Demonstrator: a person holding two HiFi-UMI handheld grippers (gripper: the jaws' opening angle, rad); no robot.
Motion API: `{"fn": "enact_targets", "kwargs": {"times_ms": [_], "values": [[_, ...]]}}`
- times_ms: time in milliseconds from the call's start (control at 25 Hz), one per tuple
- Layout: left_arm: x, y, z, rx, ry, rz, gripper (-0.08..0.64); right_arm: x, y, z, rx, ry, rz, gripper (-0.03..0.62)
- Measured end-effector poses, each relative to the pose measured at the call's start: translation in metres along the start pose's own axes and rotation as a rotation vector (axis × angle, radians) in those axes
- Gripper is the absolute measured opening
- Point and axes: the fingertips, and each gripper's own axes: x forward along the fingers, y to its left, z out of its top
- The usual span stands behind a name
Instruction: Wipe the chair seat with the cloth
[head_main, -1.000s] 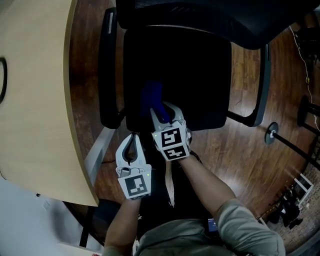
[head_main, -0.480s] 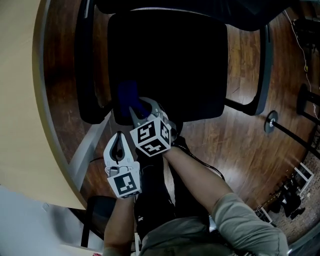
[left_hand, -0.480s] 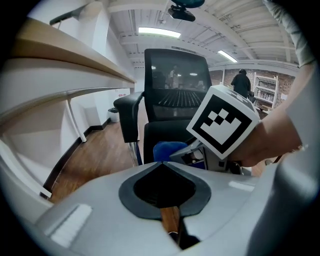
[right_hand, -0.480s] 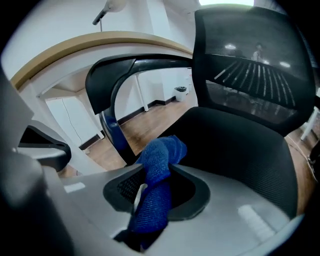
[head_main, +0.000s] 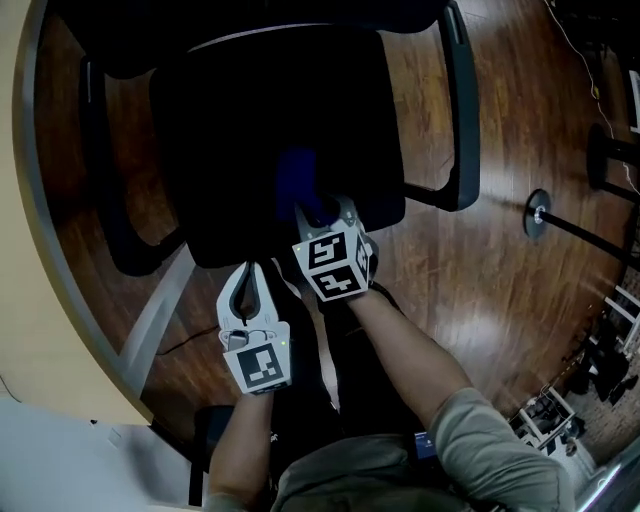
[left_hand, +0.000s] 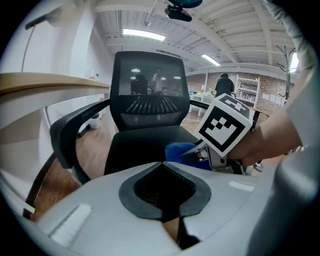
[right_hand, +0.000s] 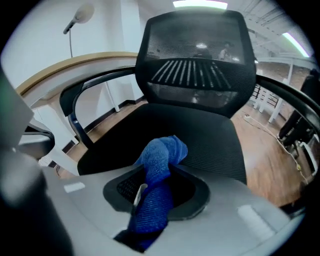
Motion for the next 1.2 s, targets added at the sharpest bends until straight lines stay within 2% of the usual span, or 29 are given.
{"fn": "enact_targets", "kwargs": {"times_ms": [280, 480, 600, 880, 1200], "values": [[0.023, -0.07, 0.028, 0.07, -0.022, -0.13, 0.005, -0.044, -0.099, -0.039, 0.19, -0.002, -0.19, 0.098], [0.035, -0.115, 0.035, 0.114, -0.013, -0.201, 0.005, -0.066, -0.136, -0.076, 0.318, 0.006, -0.261, 0.098], [0.041, -0.134, 0.03, 0.126, -0.011, -0.228, 0.005, -0.069, -0.145, -0.095, 0.368, 0.011, -0.282, 0.098], [0.05, -0.155, 0.014, 0.142, 0.008, -0.257, 0.005, -0.061, -0.151, -0.122, 0.408, 0.03, -0.289, 0.098], [0.046, -0.135, 0.014, 0.091, 0.0, -0.203, 0.005, -0.061, -0.153, -0.119, 0.377, 0.043, -0.298, 0.098]]}}
